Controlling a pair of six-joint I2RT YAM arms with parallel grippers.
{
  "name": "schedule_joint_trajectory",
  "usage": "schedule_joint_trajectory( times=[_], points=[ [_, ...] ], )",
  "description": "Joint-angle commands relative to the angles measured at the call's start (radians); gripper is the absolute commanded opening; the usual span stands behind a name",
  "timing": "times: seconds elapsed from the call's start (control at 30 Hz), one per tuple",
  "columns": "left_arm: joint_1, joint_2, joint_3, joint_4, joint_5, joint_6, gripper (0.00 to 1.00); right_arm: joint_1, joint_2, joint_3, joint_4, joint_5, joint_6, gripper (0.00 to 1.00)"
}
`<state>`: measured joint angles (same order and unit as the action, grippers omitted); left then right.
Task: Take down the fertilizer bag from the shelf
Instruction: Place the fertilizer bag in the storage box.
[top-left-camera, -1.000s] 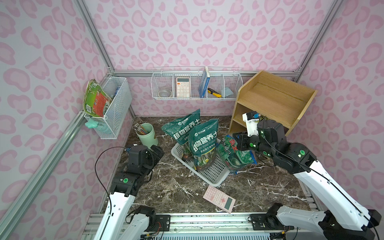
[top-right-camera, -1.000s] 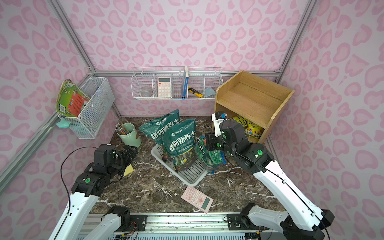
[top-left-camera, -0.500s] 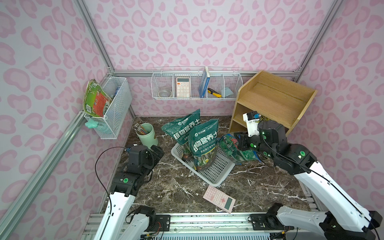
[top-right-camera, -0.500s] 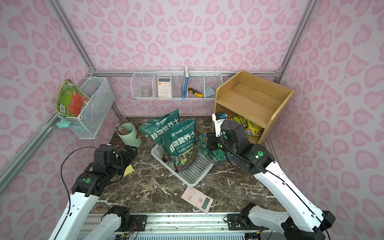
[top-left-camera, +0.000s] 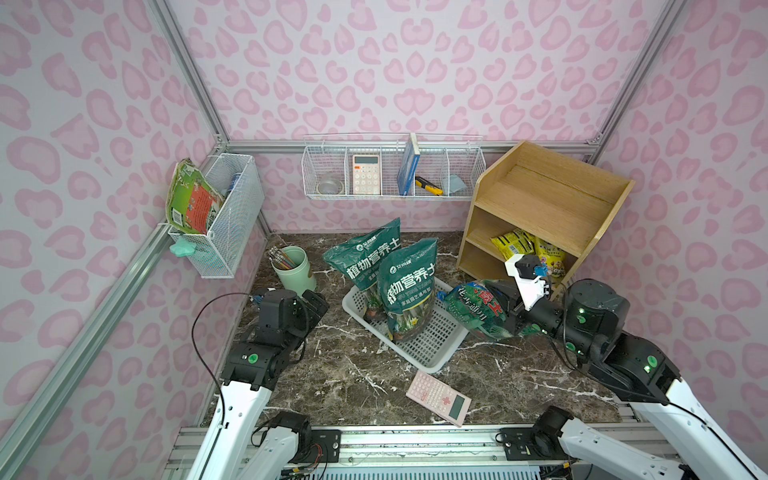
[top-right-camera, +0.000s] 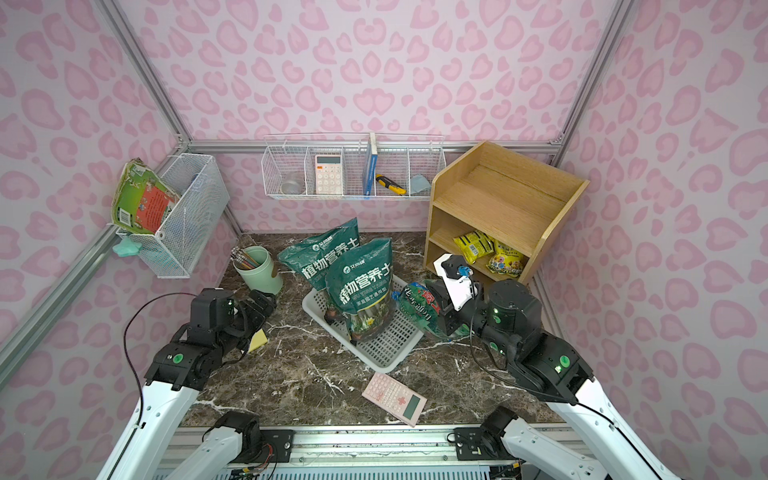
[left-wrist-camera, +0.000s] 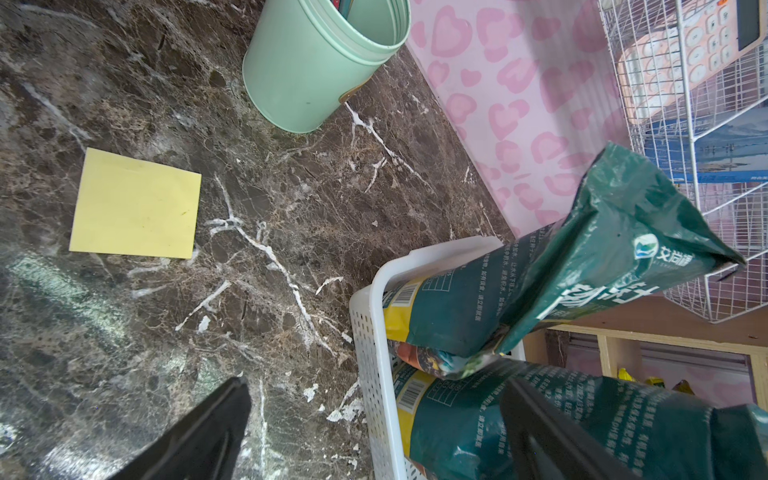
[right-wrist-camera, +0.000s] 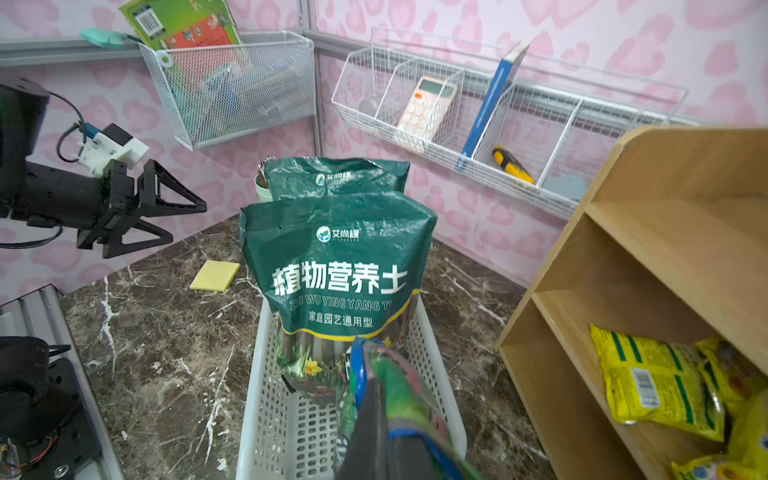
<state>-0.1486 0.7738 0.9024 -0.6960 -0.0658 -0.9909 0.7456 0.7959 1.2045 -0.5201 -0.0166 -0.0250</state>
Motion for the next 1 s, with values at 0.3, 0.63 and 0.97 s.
schedule_joint_trajectory(
  times=[0.3, 0.63, 0.97],
  points=[
    [0.001, -0.002, -0.002, 0.013, -0.008, 0.010, 0.99, 0.001, 0.346, 0.339, -0.119, -0.524, -0.292, 0.00],
    [0.001, -0.005, -0.001, 0.010, -0.008, 0.014, 0.99, -0.059, 0.599, 0.478, -0.239, -0.618, -0.368, 0.00],
    [0.001, 0.001, -0.003, 0.015, -0.012, 0.016, 0.99, -0.245, 0.578, 0.429, -0.223, -0.681, -0.379, 0.00]
  ],
)
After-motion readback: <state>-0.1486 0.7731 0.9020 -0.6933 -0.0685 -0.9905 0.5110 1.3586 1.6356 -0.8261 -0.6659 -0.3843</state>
